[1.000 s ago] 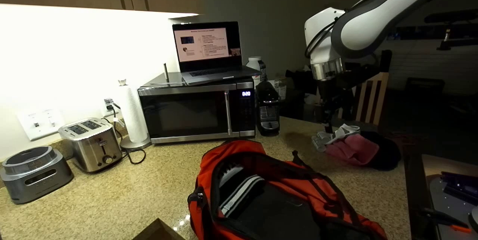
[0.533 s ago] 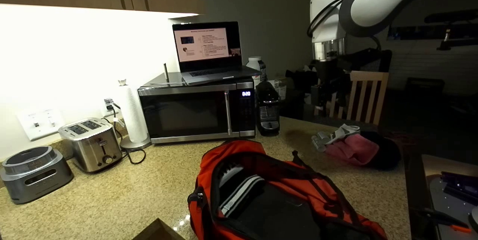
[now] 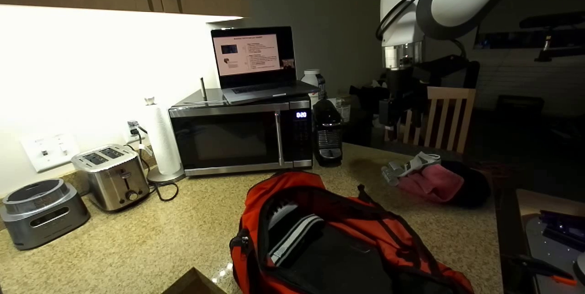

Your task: Remove the bottle out of the bag

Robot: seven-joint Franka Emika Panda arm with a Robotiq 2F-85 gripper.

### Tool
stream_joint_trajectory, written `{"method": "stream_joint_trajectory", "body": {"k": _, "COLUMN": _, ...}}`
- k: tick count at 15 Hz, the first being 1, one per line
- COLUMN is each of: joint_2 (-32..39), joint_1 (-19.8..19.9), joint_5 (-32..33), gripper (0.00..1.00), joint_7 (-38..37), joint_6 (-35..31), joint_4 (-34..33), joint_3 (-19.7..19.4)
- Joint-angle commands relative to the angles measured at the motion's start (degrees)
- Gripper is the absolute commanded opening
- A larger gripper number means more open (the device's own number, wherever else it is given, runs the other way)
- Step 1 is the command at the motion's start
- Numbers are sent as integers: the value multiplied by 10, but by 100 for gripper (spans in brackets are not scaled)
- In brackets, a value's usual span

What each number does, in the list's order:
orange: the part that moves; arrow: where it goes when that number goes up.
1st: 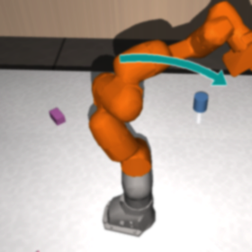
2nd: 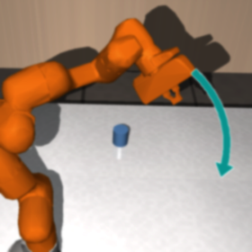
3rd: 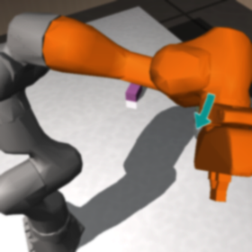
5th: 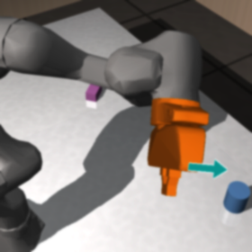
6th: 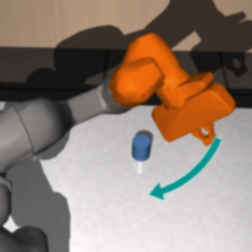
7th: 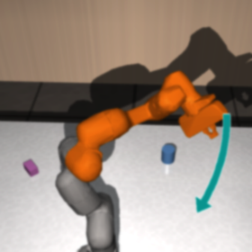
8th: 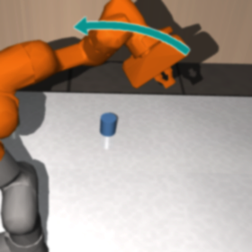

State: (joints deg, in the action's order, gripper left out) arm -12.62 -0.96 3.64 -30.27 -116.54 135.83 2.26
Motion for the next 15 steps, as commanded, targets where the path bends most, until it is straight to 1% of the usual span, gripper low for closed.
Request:
{"method": "stream_joint_trajectory", "body": {"k": 1, "joint_2": 0, "joint_1": 9, "joint_5": -2, "gripper": 100, "joint_7": 2, "joint_6": 1, "joint_4": -1, "joint_3": 8}}
{"method": "stream_joint_trajectory", "body": {"k": 4, "joint_2": 28, "joint_1": 0, "joint_5": -9, "gripper": 100, "joint_7": 30, "joint_6": -5, "joint_4": -29, "joint_3": 11}}
{"method": "stream_joint_trajectory", "body": {"k": 6, "joint_2": 43, "joint_1": -10, "joint_5": -16, "gripper": 100, "joint_7": 67, "joint_6": 1, "joint_4": -55, "joint_3": 15}}
{"method": "stream_joint_trajectory", "body": {"k": 11, "joint_2": 74, "joint_1": -27, "joint_5": -28, "gripper": 100, "joint_7": 185, "joint_6": 10, "joint_4": -109, "joint_3": 18}}
{"method": "stream_joint_trajectory", "body": {"k": 15, "joint_2": 93, "joint_1": -32, "joint_5": -27, "gripper": 100, "joint_7": 277, "joint_6": 4, "joint_4": -133, "joint_3": 17}}
